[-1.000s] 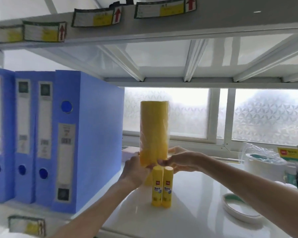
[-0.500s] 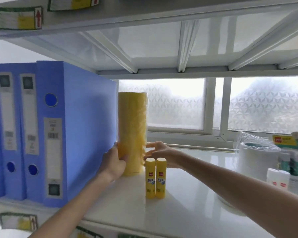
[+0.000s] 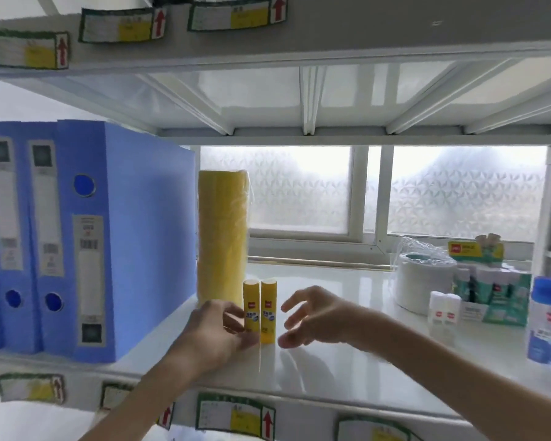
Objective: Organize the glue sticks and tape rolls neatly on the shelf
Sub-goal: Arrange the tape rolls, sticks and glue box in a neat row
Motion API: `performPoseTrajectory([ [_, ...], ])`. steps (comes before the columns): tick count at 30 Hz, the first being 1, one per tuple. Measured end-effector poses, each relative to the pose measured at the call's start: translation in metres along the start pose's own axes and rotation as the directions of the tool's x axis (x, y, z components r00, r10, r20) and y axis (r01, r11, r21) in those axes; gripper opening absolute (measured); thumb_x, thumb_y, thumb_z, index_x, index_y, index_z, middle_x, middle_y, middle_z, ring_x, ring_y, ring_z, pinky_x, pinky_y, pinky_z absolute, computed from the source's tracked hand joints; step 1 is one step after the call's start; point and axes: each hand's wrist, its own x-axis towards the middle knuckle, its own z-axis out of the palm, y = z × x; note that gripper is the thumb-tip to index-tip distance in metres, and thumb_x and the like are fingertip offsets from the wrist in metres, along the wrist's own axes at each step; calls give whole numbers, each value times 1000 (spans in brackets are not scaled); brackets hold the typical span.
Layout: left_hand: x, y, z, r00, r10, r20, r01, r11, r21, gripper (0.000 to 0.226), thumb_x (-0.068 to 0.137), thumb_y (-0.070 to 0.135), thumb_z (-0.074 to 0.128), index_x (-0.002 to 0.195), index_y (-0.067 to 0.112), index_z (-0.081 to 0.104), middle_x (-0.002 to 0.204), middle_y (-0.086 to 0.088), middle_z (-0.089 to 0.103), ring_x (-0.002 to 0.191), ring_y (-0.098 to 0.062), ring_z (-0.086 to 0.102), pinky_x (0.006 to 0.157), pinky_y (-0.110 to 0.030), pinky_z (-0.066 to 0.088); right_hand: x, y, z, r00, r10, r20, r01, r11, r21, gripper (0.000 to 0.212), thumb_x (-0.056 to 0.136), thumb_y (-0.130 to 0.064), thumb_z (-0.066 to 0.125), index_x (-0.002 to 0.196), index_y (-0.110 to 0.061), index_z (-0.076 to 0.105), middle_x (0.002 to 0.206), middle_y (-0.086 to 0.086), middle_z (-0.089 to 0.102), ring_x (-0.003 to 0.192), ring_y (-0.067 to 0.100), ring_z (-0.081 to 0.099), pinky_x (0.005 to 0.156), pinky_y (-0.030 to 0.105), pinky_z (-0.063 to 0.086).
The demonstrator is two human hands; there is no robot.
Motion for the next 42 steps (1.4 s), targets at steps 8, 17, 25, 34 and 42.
performPoseTrajectory([
  [8, 33, 21, 41, 982, 53, -183, -48, 998, 31, 20, 91, 24, 67, 106, 12, 66, 101, -3, 71, 88, -17, 63, 72, -25, 46, 25, 8, 25, 918, -165, -361, 114, 980, -161, 26, 67, -27, 72, 83, -6, 72, 83, 13, 72, 70, 26, 67, 56, 35, 54],
  [17, 104, 38, 77, 966, 0, -260, 48, 983, 180, 23, 88, 20, 58, 106, 5, 62, 108, -16, 65, 101, -35, 64, 75, -36, 48, 97, 19, 7, 835, -71, -546, -37, 982, -183, 19, 72, -14, 61, 61, -10, 47, 74, 13, 57, 63, 29, 49, 48, 27, 34],
  [25, 132, 25, 85, 949, 38, -312, 26, 979, 201, 21, 88, 20, 58, 100, 5, 67, 102, -19, 68, 96, -40, 66, 74, -39, 51, 115, 21, 6, 823, -41, -566, -13, 996, -92, 28, 76, -17, 62, 54, -13, 45, 72, 12, 56, 65, 30, 50, 59, 29, 37],
  [34, 125, 26, 85, 959, 42, -280, 12, 982, 189, 20, 85, 23, 67, 93, 5, 66, 95, -17, 69, 86, -37, 67, 71, -36, 55, 112, 20, 9, 824, -67, -563, -22, 988, -151, 30, 80, -12, 67, 60, -10, 45, 81, 15, 58, 72, 33, 55, 57, 29, 37],
  [42, 64, 41, 80, 981, 98, -169, -70, 984, 166, 25, 84, 19, 62, 105, 5, 61, 105, -15, 66, 98, -30, 64, 78, -33, 50, 13, 11, -44, 732, -271, -625, 56, 938, -341, 17, 76, -7, 58, 88, -4, 69, 90, 12, 69, 90, 29, 64, 75, 28, 50],
])
